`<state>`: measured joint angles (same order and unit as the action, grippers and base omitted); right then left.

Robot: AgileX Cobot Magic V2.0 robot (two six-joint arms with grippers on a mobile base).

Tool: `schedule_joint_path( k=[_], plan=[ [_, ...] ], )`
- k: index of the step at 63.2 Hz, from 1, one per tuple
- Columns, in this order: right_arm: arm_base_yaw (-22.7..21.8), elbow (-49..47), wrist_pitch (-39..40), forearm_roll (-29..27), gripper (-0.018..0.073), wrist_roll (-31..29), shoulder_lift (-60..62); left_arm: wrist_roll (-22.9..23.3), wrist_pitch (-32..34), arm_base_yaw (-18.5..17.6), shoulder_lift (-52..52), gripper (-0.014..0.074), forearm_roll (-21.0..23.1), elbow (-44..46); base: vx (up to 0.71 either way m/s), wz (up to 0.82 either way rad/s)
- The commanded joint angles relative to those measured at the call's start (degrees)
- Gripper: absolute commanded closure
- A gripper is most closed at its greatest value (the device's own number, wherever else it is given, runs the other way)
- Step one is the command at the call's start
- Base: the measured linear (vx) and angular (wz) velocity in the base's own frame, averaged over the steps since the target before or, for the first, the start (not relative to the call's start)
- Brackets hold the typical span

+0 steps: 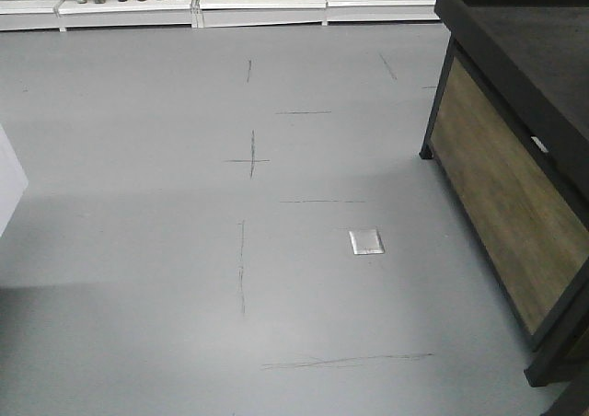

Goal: Pick three apples into basket with both arms
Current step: 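Drive the base forward along the aisle toward the fruit table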

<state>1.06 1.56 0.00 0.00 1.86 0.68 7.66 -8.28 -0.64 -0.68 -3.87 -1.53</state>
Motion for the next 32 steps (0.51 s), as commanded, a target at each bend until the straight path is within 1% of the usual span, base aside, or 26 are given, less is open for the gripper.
schedule_joint_path(
  k=[1,32],
  plan=[
    [-0.4,0.8,4.3,0.0,0.0568,-0.4,0.7,0.2,4.6,-0.4,-0.9,0.0603,0.1,-0.2,0.00,0.00],
    [-0.4,0.8,4.3,0.0,0.0568,-0.4,0.7,0.2,4.6,-0.4,-0.9,0.0603,0.1,-0.2,0.00,0.00]
  ],
)
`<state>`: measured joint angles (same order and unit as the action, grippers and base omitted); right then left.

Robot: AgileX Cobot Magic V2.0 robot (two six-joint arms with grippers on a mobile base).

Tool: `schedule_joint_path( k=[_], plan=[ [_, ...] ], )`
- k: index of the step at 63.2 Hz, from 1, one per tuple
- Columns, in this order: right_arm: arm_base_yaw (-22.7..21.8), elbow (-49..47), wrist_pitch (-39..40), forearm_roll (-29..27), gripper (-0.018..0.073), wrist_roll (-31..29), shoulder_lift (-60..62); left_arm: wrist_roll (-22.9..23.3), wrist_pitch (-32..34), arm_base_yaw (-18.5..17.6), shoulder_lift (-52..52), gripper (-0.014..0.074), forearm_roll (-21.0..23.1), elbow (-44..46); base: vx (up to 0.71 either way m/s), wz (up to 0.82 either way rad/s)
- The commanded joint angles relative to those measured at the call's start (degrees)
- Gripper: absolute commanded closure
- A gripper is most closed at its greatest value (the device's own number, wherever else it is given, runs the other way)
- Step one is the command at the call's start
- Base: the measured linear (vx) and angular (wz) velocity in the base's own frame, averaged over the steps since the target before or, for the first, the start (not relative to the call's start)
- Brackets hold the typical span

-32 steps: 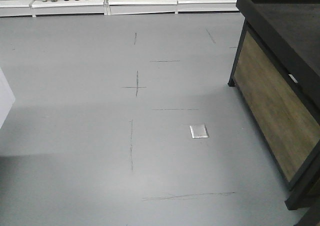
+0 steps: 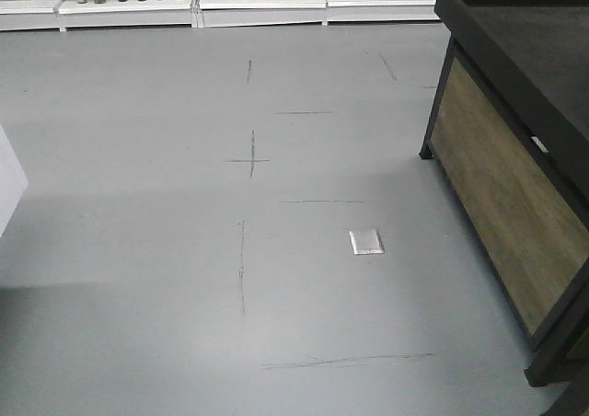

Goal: Pick three apples into basket with both arms
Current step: 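Drive the base forward along the aisle toward the fruit table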

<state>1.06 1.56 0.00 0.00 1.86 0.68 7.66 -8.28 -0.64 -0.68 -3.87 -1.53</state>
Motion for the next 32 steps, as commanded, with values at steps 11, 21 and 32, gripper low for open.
schedule_joint_path(
  k=[11,21,32],
  plan=[
    [-0.4,0.8,4.3,0.0,0.0568,-0.4,0.7,0.2,4.6,-0.4,-0.9,0.0603,0.1,-0.2,0.00,0.00],
    [-0.4,0.8,4.3,0.0,0.0568,-0.4,0.7,0.2,4.6,-0.4,-0.9,0.0603,0.1,-0.2,0.00,0.00],
    [-0.4,0.8,4.3,0.0,0.0568,-0.4,0.7,0.2,4.6,-0.4,-0.9,0.0603,0.1,-0.2,0.00,0.00]
  ],
)
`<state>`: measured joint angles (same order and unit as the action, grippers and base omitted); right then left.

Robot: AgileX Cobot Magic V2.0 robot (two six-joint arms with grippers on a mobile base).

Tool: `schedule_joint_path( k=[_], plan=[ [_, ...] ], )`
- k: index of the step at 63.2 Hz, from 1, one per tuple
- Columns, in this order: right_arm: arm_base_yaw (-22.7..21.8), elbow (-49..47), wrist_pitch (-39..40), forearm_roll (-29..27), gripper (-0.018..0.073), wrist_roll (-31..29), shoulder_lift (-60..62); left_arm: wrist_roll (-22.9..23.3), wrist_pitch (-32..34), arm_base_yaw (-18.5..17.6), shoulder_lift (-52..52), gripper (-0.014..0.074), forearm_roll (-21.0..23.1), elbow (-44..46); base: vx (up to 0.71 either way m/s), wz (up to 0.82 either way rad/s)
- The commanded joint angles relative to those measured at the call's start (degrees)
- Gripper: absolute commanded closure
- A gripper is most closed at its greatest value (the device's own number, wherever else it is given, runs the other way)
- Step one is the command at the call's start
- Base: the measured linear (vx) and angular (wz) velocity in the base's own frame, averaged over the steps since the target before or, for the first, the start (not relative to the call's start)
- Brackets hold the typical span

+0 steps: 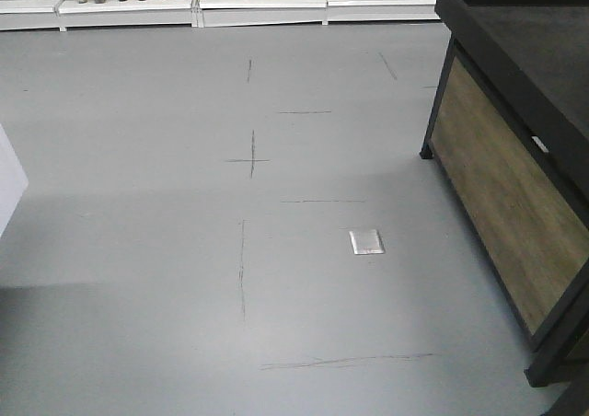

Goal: Pick three apples into basket with both arms
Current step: 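Drive the base forward along the aisle toward the fruit table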

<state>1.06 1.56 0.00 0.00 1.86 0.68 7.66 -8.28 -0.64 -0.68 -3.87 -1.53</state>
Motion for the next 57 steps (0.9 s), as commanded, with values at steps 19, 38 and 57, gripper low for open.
schedule_joint_path(
  k=[19,38,57],
  plan=[
    [-0.4,0.8,4.3,0.0,0.0568,-0.4,0.7,0.2,4.6,-0.4,-0.9,0.0603,0.1,-0.2,0.02,0.00],
    [-0.4,0.8,4.3,0.0,0.0568,-0.4,0.7,0.2,4.6,-0.4,-0.9,0.0603,0.1,-0.2,0.06,-0.01],
    [-0.4,0.8,4.3,0.0,0.0568,-0.4,0.7,0.2,4.6,-0.4,-0.9,0.0603,0.1,-0.2,0.08,-0.03]
  ],
)
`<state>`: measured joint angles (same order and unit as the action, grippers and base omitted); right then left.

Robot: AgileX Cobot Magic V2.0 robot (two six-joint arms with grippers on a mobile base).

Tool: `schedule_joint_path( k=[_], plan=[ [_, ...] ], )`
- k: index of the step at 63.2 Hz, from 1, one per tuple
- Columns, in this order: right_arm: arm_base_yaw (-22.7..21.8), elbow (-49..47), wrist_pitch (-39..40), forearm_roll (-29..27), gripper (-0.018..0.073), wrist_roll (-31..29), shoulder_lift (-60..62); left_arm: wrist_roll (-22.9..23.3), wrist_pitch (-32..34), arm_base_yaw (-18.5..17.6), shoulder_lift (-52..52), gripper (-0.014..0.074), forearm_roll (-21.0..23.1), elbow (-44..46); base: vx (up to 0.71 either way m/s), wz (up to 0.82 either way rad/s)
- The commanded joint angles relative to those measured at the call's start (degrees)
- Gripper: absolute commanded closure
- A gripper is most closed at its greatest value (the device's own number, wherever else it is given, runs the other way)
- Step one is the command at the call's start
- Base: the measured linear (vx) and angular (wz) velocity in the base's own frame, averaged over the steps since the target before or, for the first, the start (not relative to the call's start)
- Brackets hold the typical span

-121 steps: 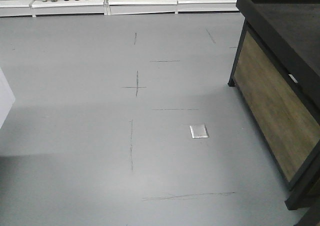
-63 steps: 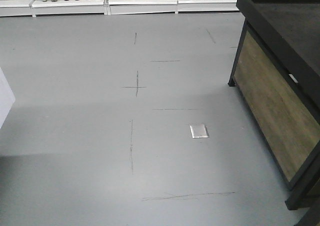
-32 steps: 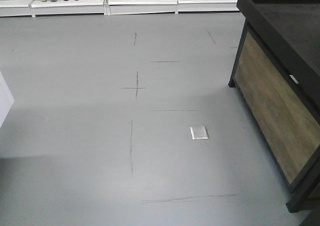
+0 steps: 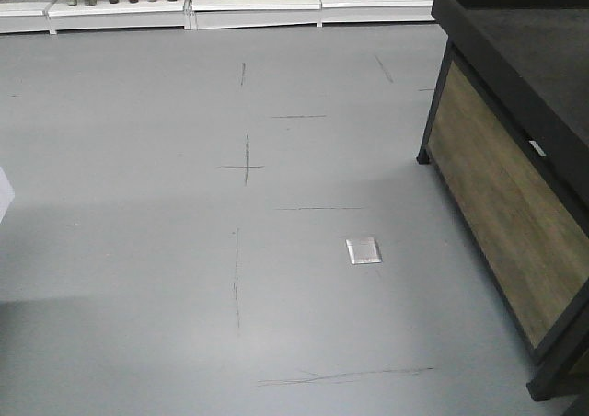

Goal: Pick three apples into basket with both arms
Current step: 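Drive the base forward along the aisle toward the fruit table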

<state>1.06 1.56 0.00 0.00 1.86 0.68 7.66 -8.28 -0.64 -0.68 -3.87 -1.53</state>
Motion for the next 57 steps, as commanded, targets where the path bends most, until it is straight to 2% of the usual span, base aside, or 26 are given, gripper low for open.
schedule_joint_path(
  k=[1,57],
  plan=[
    [-0.4,0.8,4.3,0.0,0.0568,-0.4,0.7,0.2,4.6,-0.4,-0.9,0.0603,0.1,-0.2,0.07,-0.01],
    [-0.4,0.8,4.3,0.0,0.0568,-0.4,0.7,0.2,4.6,-0.4,-0.9,0.0603,0.1,-0.2,0.08,0.06]
  ],
)
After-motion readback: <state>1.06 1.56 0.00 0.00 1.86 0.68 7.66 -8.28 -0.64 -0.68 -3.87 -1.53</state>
